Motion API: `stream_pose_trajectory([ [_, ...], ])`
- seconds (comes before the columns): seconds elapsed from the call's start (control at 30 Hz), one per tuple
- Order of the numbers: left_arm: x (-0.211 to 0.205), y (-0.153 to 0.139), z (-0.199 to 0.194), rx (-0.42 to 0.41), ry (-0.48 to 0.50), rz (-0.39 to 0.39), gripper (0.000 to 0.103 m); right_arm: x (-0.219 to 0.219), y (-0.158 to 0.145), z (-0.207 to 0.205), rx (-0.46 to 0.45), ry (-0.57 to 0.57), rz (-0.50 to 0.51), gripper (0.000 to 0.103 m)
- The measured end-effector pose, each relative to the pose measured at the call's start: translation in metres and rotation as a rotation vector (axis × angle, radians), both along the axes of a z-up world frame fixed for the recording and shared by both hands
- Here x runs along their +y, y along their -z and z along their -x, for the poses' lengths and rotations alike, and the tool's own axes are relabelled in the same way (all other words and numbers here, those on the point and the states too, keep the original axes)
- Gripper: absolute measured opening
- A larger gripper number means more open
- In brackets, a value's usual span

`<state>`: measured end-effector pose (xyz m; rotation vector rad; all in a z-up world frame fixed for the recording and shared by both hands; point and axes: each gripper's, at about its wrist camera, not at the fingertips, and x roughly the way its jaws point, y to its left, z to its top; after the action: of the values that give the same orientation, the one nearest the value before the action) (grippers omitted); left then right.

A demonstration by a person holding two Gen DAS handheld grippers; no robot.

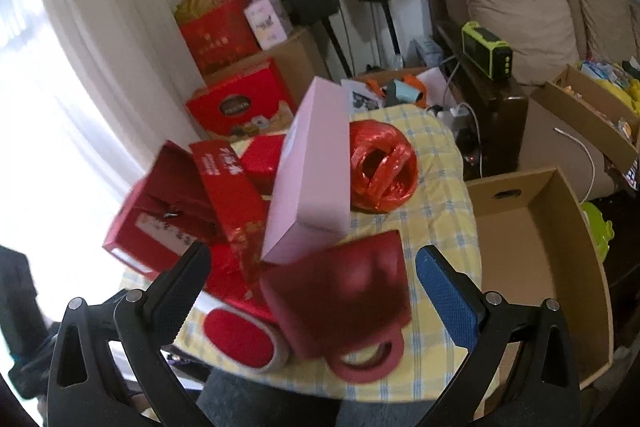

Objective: Organize objects
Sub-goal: 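Close the right gripper on the narrow end of the pink box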

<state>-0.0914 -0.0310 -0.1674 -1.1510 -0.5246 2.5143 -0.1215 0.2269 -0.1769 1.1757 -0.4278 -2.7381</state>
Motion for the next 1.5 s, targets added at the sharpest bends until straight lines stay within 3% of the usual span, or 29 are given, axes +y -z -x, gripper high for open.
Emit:
stream_pose_trajectory([
  [0.33, -0.007, 0.015, 0.008, -0.024, -0.020, 0.010, 0.095, -0.016, 0.035, 0.052, -0.072, -0.003, -0.009, 0.087],
  [0.43, -0.008, 0.019, 0.010, -0.029, -0.019, 0.008, 0.095, -0.017, 0.038, 0.059, -0.076, 0.007, -0.025, 0.072],
  [0.47, -0.009, 0.020, 0.010, -0.033, -0.018, 0.008, 0.095, -0.018, 0.038, 0.061, -0.076, 0.005, -0.028, 0.061],
  [0.5, -0.008, 0.022, 0.011, -0.037, -0.017, 0.007, 0.095, -0.018, 0.039, 0.063, -0.077, 0.003, -0.029, 0.059],
  [0.63, -0.008, 0.025, 0.011, -0.047, -0.014, 0.004, 0.095, -0.022, 0.039, 0.068, -0.059, 0.009, -0.056, 0.056],
  [0.73, -0.008, 0.023, 0.009, -0.040, -0.016, 0.002, 0.095, -0.020, 0.037, 0.066, -0.030, -0.015, 0.018, 0.042],
  [0.87, -0.009, 0.023, 0.009, -0.038, -0.020, -0.001, 0.095, -0.022, 0.028, 0.058, 0.029, -0.010, 0.016, 0.040],
  [1.0, -0.009, 0.024, 0.009, -0.046, -0.018, -0.008, 0.095, -0.004, 0.022, 0.050, 0.074, 0.021, 0.141, 0.040],
  [1.07, -0.008, 0.024, 0.009, -0.048, -0.013, -0.014, 0.095, 0.010, 0.017, 0.046, 0.100, 0.027, 0.251, 0.040],
  [1.23, -0.010, 0.027, 0.012, -0.073, 0.001, -0.087, 0.095, 0.031, 0.011, 0.037, 0.108, 0.005, 0.461, 0.040],
  [1.37, -0.012, 0.025, 0.011, -0.057, -0.007, -0.115, 0.095, 0.028, 0.008, 0.020, 0.112, -0.029, 0.535, 0.040],
  [1.5, -0.013, 0.025, 0.009, -0.027, -0.004, -0.194, 0.095, 0.020, 0.014, 0.007, 0.093, -0.074, 0.632, 0.040],
])
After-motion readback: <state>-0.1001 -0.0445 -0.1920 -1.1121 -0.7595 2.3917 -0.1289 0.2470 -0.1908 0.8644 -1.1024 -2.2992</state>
